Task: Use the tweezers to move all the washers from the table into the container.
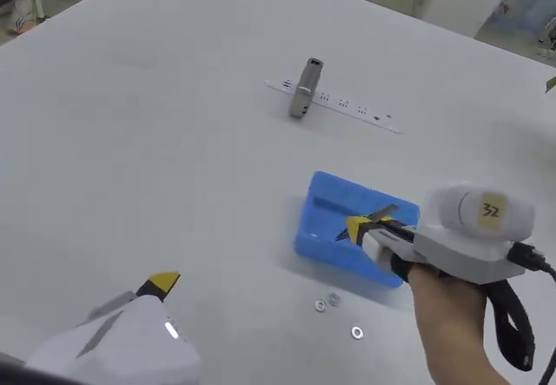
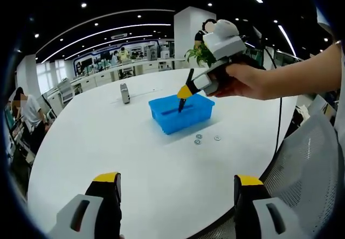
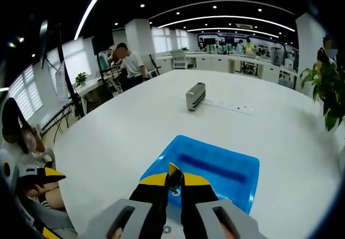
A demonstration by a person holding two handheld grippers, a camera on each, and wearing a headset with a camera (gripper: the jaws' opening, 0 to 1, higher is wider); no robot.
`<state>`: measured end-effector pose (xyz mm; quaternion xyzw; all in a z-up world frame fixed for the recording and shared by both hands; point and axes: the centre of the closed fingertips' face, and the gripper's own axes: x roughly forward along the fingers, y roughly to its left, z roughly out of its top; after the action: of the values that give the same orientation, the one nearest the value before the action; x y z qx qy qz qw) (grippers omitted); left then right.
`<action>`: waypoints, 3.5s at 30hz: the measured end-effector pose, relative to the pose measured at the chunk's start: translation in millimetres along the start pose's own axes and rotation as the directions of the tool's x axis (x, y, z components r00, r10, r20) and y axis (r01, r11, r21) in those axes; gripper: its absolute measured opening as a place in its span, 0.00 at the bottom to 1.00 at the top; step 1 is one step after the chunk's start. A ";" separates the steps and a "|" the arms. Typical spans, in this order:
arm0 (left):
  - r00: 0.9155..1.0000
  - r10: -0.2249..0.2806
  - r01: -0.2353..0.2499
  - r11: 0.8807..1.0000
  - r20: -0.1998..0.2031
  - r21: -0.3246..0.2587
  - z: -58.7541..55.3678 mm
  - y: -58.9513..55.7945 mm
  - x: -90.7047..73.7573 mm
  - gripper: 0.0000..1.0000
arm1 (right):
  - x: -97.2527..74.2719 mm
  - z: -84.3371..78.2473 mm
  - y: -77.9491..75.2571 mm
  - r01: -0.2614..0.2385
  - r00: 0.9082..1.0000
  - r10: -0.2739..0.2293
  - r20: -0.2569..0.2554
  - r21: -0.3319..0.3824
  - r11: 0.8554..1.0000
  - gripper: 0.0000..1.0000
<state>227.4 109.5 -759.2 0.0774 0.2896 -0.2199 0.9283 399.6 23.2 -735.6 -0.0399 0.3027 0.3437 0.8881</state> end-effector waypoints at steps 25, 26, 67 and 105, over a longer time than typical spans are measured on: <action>1.000 -0.015 0.015 1.000 0.023 -0.012 4.7 -2.3 -1.0 0.94 | -24.5 -55.9 37.1 -0.056 0.995 0.056 -0.085 0.000 0.998 0.05; 1.000 -0.015 0.015 1.000 0.026 -0.014 5.1 -2.3 -0.9 0.95 | -23.4 -57.8 37.0 -0.054 0.995 0.054 -0.089 0.000 0.999 0.05; 1.000 0.015 -0.015 1.000 0.020 -0.011 3.8 1.4 0.1 0.99 | -26.8 -34.2 34.5 -0.052 0.996 0.053 -0.065 0.015 0.999 0.04; 1.000 0.010 -0.010 1.000 -0.021 0.008 -3.0 0.1 2.8 0.98 | 31.0 -19.8 -16.4 0.078 0.993 -0.086 -0.075 -0.111 0.991 0.04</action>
<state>227.9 109.4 -763.2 0.0849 0.2981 -0.2157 0.9260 417.9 23.4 -771.5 -0.1139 0.3167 0.3209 0.8853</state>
